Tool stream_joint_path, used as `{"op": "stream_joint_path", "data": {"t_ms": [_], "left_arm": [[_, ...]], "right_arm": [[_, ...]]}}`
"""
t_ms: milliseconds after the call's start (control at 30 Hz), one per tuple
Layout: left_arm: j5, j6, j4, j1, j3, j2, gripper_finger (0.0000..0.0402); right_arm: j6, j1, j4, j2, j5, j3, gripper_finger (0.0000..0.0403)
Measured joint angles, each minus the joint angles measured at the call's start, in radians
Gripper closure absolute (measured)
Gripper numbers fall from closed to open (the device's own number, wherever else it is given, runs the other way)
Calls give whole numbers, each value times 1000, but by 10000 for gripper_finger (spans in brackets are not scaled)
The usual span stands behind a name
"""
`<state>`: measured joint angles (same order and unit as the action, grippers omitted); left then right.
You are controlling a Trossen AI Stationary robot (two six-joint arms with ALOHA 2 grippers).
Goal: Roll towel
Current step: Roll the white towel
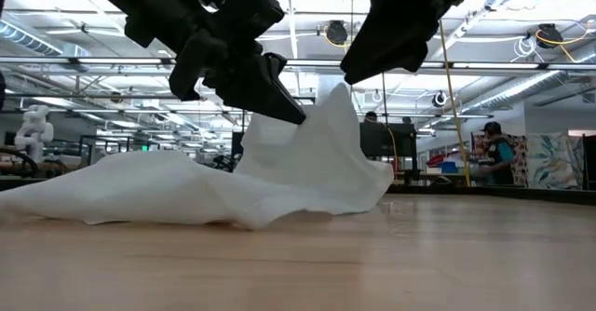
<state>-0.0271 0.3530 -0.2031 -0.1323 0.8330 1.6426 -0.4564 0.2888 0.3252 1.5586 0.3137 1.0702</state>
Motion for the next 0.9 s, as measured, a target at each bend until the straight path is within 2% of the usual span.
{"op": "stream_joint_path", "data": {"t_ms": [167,300,467,633,900], "left_arm": [[22,-1,2,0,0,0,394],[24,-1,2,0,0,0,394],[24,-1,1,0,0,0,394],[24,-1,-5,0,0,0,394],[24,-1,-7,0,0,0,394]], "right_arm": [[-28,49,118,0,15,0,209],[-59,126,179,0,111,-1,204],[40,249,-9,56,303,-30,206],[151,308,-202,183,537,-32,232],[102,307,-244,284,742,-32,289]]}}
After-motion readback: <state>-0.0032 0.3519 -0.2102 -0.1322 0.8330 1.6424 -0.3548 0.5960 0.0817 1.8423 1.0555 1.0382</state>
